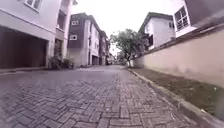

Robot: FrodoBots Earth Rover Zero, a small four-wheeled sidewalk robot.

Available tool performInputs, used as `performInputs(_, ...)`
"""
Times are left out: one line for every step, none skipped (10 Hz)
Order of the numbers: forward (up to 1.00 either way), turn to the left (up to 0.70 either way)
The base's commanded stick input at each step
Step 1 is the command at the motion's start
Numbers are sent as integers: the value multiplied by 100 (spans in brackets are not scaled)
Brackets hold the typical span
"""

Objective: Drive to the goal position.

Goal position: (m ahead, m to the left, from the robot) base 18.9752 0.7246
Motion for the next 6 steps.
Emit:
performInputs(69, 3)
performInputs(69, 3)
performInputs(69, 3)
performInputs(69, 3)
performInputs(69, 3)
performInputs(69, 3)
